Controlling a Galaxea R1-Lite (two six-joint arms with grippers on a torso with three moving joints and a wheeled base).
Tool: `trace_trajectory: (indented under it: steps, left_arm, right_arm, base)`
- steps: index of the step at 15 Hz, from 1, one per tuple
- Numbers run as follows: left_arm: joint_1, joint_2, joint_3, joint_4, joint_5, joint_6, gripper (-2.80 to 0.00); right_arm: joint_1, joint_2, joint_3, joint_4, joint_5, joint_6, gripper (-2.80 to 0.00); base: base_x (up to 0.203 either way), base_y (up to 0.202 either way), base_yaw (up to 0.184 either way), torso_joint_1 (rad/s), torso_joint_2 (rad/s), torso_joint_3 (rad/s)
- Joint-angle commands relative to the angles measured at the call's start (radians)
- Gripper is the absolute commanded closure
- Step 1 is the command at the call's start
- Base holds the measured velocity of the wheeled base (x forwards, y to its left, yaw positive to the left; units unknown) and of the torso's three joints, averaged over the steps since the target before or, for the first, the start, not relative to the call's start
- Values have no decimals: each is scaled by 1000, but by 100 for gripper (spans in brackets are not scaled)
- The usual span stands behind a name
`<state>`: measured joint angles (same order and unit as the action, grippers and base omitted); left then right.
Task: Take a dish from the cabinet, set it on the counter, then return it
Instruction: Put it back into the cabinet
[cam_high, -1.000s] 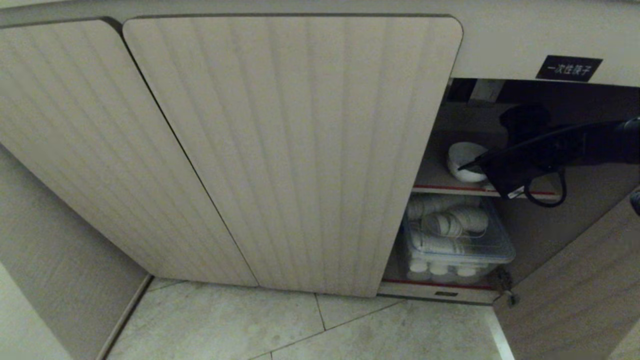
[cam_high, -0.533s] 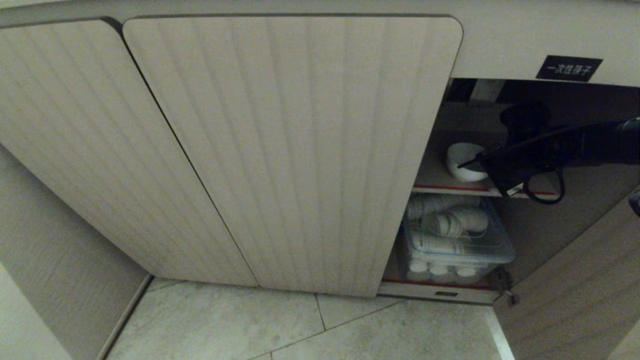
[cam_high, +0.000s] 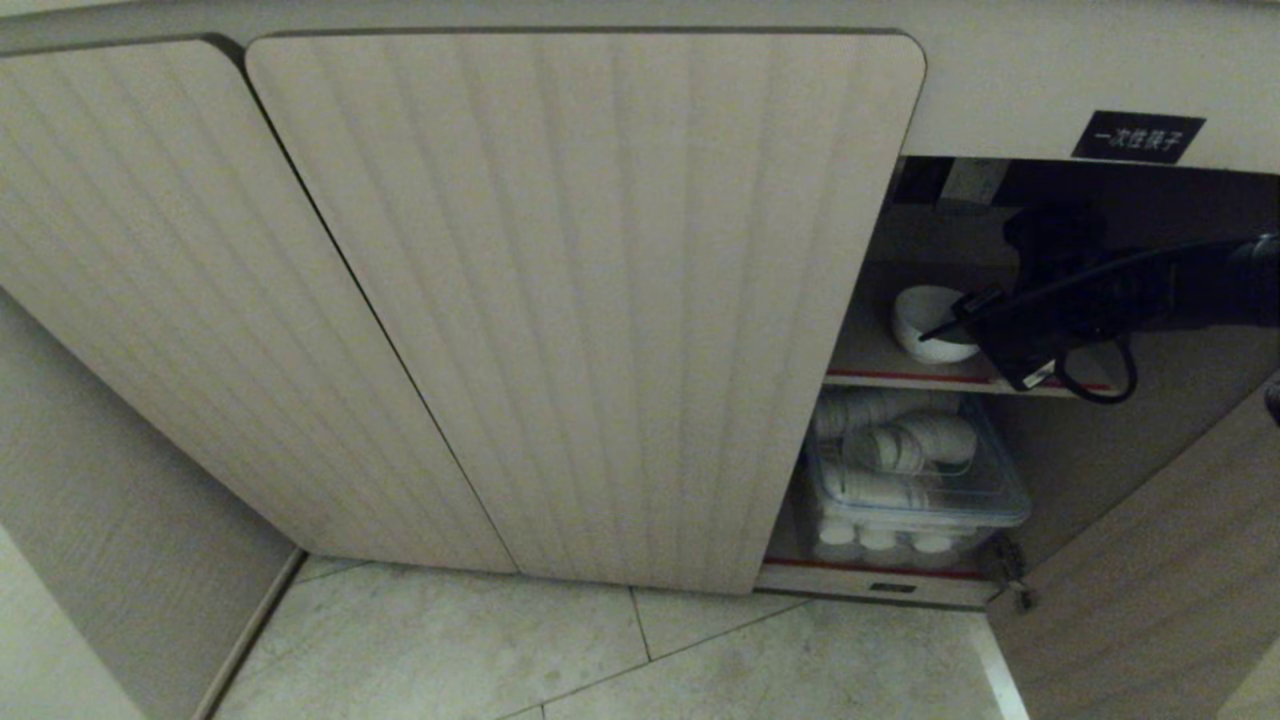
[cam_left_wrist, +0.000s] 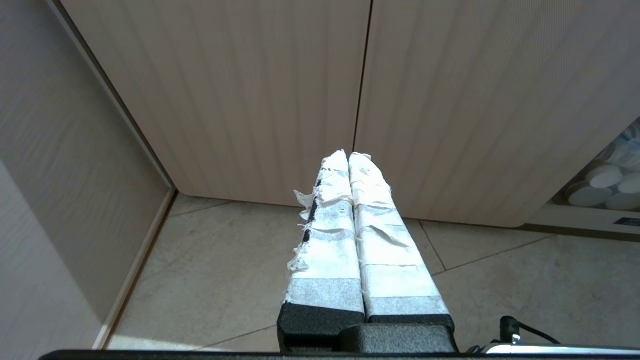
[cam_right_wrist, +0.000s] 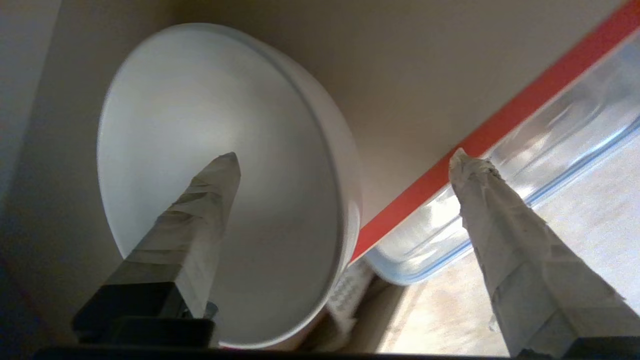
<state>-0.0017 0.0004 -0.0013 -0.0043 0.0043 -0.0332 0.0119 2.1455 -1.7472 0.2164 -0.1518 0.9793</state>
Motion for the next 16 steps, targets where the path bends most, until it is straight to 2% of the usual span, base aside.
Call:
trace_trajectory:
  steps: [1, 4, 7, 8, 11, 16]
  left_arm:
    - [0, 0, 0, 0, 0, -1, 0]
    - [0, 0, 0, 0, 2, -1, 0]
    - [0, 0, 1, 0, 0, -1, 0]
    - [0, 0, 1, 0, 0, -1, 0]
    - [0, 0, 1, 0, 0, -1, 0]
    - [0, 0, 1, 0, 0, -1, 0]
  right_arm:
    - [0, -12, 2, 0, -8, -53, -280]
    - [0, -24, 8, 0, -24, -91, -280]
    - [3, -37, 39, -26, -63, -173, -280]
    - [3, -41, 47, -62, -64, -194, -280]
    - [3, -54, 83, -179, -73, -336, -280]
    - [3, -65, 91, -312, -74, -424, -280]
  base:
    - [0, 0, 0, 0, 0, 0]
    - [0, 0, 0, 0, 0, 0]
    - [0, 0, 0, 0, 0, 0]
    - [0, 0, 0, 0, 0, 0]
    - [0, 0, 0, 0, 0, 0]
    - [0, 0, 0, 0, 0, 0]
